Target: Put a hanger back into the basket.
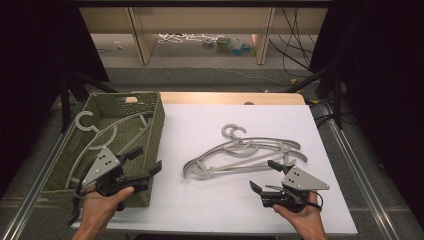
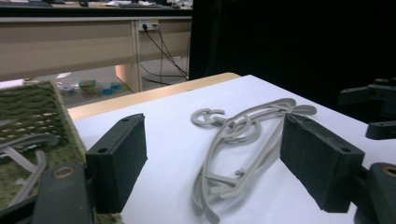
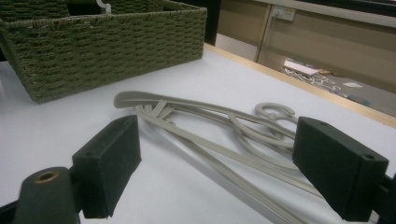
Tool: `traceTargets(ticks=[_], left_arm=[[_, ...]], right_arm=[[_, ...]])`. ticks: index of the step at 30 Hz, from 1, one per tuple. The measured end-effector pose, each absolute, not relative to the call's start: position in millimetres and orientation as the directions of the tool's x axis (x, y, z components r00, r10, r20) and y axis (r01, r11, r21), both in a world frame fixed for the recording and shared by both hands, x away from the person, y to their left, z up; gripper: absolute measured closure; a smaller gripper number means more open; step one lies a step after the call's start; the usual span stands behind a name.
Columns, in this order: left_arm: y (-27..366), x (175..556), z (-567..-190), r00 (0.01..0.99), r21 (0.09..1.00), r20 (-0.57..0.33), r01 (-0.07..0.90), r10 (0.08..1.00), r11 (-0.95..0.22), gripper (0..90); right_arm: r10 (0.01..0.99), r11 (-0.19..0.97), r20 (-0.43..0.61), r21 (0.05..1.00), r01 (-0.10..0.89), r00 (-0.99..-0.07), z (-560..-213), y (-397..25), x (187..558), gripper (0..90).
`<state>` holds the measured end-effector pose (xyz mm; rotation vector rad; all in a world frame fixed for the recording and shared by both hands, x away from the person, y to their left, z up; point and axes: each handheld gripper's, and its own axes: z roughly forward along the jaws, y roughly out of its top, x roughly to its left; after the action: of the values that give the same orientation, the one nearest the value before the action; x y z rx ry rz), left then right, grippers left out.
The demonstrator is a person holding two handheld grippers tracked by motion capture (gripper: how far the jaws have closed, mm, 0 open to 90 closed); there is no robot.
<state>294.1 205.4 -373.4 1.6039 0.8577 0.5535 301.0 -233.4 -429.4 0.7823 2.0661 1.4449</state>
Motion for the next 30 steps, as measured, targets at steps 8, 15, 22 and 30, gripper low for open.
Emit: traceTargets(ticks=[8, 15, 22, 30], left_arm=[[195.1, 295.3, -390.3, 0.652, 0.975, -0.101, 0.214, 0.751, -0.055, 22.3], [193.4, 292.7, -402.1, 0.650, 0.979, -0.089, 0.197, 0.755, -0.054, 22.0], [189.8, 290.1, -419.2, 0.662, 0.974, -0.129, 0.225, 0.739, -0.031, 21.8], [182.2, 285.1, -420.5, 0.688, 0.981, -0.080, 0.183, 0.721, -0.066, 21.1]], right_arm=[[0.696, 0.281, -0.087, 0.946, 0.159, -0.712, -430.2, -233.5, 300.6, 16.3], [0.695, 0.287, -0.091, 0.945, 0.159, -0.713, -431.0, -232.4, 300.4, 16.3], [0.697, 0.292, -0.094, 0.943, 0.162, -0.711, -431.8, -232.2, 301.4, 16.0], [0.693, 0.304, -0.094, 0.937, 0.172, -0.715, -431.6, -233.6, 302.8, 15.8]])
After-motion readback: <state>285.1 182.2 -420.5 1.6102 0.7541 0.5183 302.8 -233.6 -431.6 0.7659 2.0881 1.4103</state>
